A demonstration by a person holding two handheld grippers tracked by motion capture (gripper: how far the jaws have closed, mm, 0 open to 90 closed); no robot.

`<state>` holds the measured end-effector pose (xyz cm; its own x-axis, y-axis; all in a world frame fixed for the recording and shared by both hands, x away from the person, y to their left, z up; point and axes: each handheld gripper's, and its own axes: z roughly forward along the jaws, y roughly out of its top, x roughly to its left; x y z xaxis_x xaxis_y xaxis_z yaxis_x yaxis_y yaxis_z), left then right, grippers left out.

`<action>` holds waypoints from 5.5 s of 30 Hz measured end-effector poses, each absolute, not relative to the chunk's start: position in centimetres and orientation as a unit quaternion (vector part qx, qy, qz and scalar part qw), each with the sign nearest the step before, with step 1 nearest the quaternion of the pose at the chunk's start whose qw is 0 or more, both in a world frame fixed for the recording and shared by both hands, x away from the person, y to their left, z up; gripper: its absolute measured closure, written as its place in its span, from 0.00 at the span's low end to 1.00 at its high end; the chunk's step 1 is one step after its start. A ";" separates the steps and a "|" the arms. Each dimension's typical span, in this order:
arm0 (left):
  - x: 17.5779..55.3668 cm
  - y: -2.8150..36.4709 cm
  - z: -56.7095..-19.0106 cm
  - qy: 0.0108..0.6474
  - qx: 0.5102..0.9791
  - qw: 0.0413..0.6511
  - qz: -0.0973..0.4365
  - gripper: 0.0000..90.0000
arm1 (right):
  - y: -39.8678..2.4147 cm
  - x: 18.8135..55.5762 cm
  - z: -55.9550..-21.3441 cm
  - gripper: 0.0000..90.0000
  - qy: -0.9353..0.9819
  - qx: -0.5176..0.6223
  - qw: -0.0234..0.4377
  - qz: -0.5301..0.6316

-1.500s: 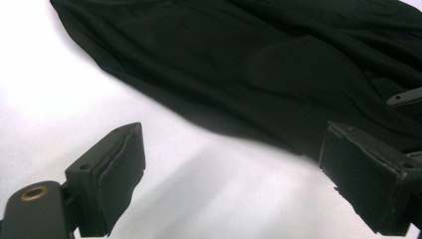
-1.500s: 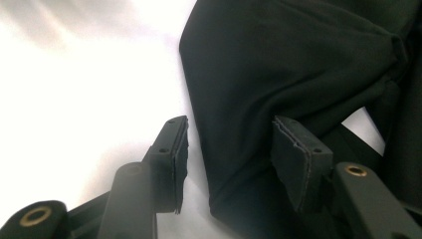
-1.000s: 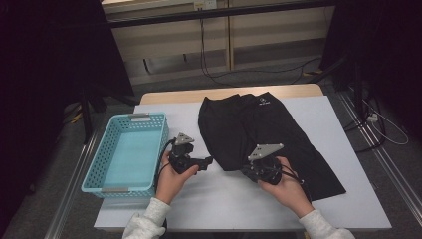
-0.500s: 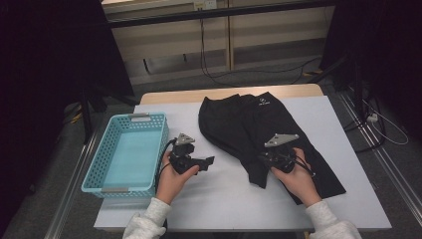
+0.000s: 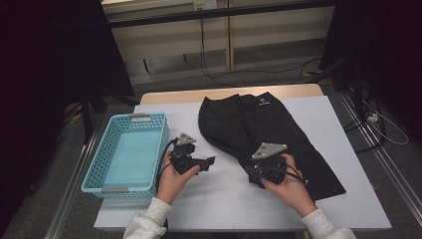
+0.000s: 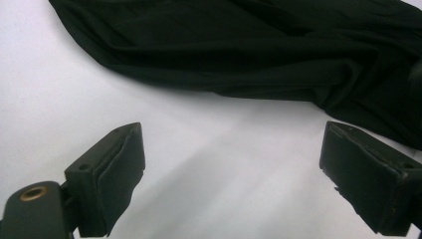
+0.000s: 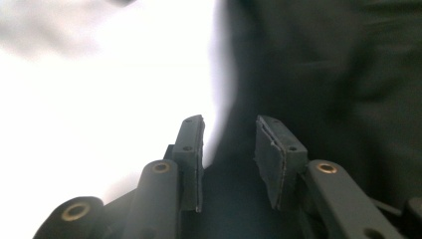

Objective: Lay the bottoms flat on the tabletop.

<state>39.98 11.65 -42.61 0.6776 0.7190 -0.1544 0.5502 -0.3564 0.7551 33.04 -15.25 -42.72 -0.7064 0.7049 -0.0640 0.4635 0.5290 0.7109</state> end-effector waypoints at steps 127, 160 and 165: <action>40.1 11.6 -42.7 0.386 0.820 0.410 0.100 0.12 | -16.8 32.5 -43.5 1.00 0.843 0.374 0.103 0.372; 39.0 10.5 -44.6 0.397 0.837 0.356 0.123 0.16 | -17.5 31.9 -43.4 0.63 0.836 0.388 0.157 0.355; 38.6 9.6 -45.5 0.385 0.849 0.338 0.133 0.14 | -18.2 32.1 -43.7 0.61 0.834 0.390 0.154 0.359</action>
